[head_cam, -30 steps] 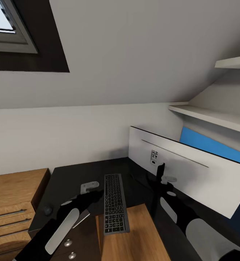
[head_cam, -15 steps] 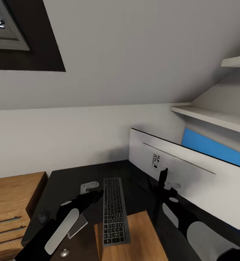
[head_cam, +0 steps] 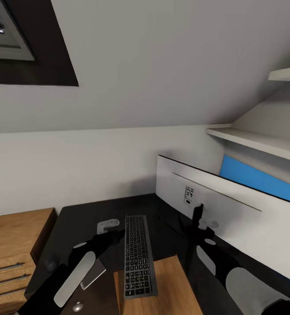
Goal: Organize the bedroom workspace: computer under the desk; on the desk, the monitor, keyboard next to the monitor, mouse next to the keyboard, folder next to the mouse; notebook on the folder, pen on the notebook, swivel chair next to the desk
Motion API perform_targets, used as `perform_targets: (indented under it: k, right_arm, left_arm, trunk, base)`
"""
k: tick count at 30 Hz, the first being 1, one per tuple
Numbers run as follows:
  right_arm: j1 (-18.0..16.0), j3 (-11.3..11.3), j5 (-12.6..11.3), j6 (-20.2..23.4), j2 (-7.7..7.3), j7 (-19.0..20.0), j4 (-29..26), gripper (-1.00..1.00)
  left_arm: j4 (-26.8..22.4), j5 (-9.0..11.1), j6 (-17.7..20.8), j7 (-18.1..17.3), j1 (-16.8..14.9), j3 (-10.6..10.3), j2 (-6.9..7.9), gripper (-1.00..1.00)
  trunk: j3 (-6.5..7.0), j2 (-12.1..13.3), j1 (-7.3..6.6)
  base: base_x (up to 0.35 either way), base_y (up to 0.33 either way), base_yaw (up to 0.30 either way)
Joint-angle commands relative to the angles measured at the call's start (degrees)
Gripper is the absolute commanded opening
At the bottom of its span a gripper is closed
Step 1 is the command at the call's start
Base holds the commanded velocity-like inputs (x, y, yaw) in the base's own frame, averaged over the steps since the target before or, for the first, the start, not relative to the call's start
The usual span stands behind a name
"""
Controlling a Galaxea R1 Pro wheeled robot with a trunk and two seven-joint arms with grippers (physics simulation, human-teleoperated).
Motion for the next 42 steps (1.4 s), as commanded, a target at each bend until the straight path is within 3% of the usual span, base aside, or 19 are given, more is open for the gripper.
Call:
perform_targets:
  k: [1,26,27,42]
  right_arm:
    - [0.0,0.5,-0.6,-0.3,-0.05,-0.3,0.0,1.0]
    - [-0.1,0.5,-0.6,-0.3,-0.14,-0.3,0.0,1.0]
    - [-0.1,0.5,-0.6,-0.3,-0.14,-0.3,0.0,-1.0]
    - [-0.1,0.5,-0.7,-0.3,-0.54,-0.3,-0.1,-1.0]
  left_arm:
    - [-0.1,0.6,0.0,0.6,0.0,-0.2,0.06,1.0]
    - [-0.1,0.7,0.0,0.6,0.0,-0.2,0.06,1.0]
    - [-0.1,0.7,0.0,0.6,0.0,-0.2,0.06,1.0]
    - [0.0,0.7,0.0,0.6,0.0,-0.2,0.06,1.0]
  trunk:
    - [-0.03,0.0,0.03]
    - [-0.03,0.0,0.03]
    - [-0.03,0.0,0.03]
    - [-0.03,0.0,0.03]
  base:
    - [0.213,0.0,0.0]
    - [0.067,0.0,0.0]
    - [0.001,0.0,0.0]
    - [0.0,0.0,0.0]
